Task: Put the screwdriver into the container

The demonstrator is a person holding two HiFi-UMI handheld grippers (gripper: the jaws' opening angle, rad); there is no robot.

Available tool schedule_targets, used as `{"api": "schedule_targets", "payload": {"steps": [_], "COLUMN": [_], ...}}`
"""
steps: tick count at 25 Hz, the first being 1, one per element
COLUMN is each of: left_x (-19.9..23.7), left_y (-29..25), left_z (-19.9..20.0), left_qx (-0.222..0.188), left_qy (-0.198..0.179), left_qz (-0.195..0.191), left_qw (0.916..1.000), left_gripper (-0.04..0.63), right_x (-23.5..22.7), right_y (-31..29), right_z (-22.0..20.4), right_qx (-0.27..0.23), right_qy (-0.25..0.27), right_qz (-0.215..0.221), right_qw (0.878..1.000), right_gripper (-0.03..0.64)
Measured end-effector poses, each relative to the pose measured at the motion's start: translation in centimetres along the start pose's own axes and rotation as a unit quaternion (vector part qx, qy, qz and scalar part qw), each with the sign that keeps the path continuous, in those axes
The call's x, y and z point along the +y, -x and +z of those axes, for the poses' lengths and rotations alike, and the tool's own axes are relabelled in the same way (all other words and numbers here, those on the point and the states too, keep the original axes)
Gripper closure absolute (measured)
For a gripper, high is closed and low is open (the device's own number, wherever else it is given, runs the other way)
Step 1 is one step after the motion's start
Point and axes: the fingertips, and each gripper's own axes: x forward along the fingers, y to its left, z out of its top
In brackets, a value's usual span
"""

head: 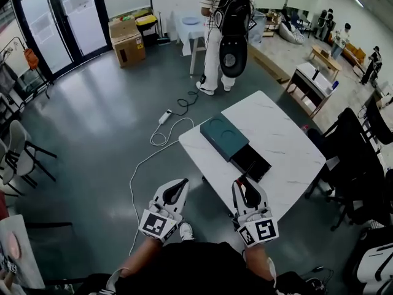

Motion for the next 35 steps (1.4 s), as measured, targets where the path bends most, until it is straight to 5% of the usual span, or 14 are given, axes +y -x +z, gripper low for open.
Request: {"api": "schedule_targets", "payload": {"steps": [5, 15, 27, 35], "left_x": [2.5, 0.4, -0.3, -1.2], "left_y": [-1.4, -6.6, -16.0, -21.1], "left_z": [-0.2, -1.4, -1.3, 0.3], "left_qx": [-0.017, -0.011, -0.012, -0.025], "left_qy": [-0.002, 0.007, 0.029, 0.004], "left_qz": [-0.039, -0.120, -0.161, -0.157], "left_qw": [0.9991, 0.9927, 0.9865, 0.9874], "left_gripper": [0.591, 0.589, 0.591, 0.591], "right_x": [0.1, -4.7, -12.6, -16.5], "right_y": [-0.9, -0.6, -2.3, -3.4], "right_z": [0.3, -1.0, -2.5, -0.1], "right_qx": [-0.011, 0.011, 0.026, -0.001], "right_qy": [0.008, 0.028, 0.033, 0.059], "right_qz": [-0.039, -0.111, -0.149, -0.153], "right_qw": [0.999, 0.993, 0.988, 0.986], "right_gripper": [0.509, 0.509, 0.509, 0.509]}}
